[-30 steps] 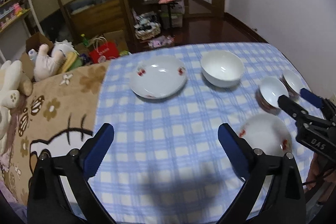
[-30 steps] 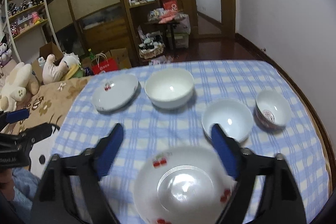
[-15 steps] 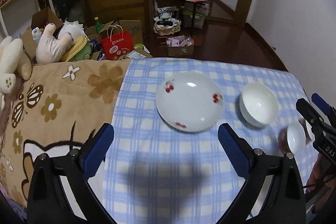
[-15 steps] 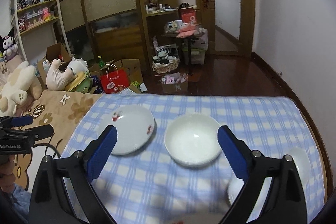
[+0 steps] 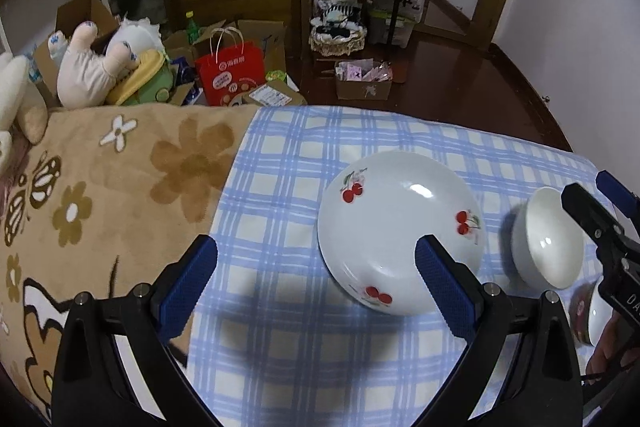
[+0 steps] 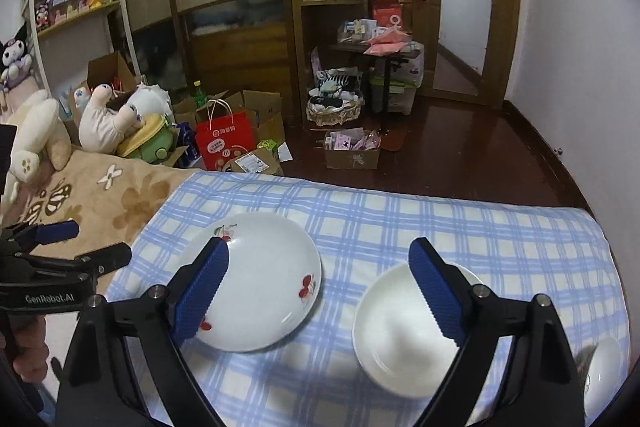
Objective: Organize plates and bowls
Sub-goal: 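Move both grippers to the rim of a third cherry plate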
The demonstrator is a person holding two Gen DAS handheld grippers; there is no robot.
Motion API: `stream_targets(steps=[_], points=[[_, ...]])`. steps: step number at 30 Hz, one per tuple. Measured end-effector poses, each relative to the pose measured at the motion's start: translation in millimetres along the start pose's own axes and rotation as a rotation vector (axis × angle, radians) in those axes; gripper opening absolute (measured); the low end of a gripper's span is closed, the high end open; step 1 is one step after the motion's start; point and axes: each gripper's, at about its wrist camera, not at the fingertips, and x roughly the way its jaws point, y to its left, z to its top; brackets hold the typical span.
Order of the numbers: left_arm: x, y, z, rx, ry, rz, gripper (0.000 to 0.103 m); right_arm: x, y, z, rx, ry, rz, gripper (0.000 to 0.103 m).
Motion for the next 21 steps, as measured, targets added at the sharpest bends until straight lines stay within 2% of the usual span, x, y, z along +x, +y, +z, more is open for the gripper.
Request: stream_targets(steps=[5,8,12,20,21], points=[[32,6,-5,-0.032,0.047,0.000,0.098,26,10,-1,-0.045,0.016,-0.014,0.094],[44,8,-8,-0.037,0.068,-0.004,0.095,43,13,-3,-0.052,0.046,0.000,0.088],[58,7,-12,-0.028,0.083,0.020,0.092,63,15,-8,-0.045,0.091,0.018,0.081],[79,6,-19,-0.043,0.114,0.024,0.092,94,8,-14,-0.013,0.176,0.039,0.079],[81,6,-20,-0.042,0.116,0.023,0.090,97,7,-14,-0.009,0.185,0.045,0.076]])
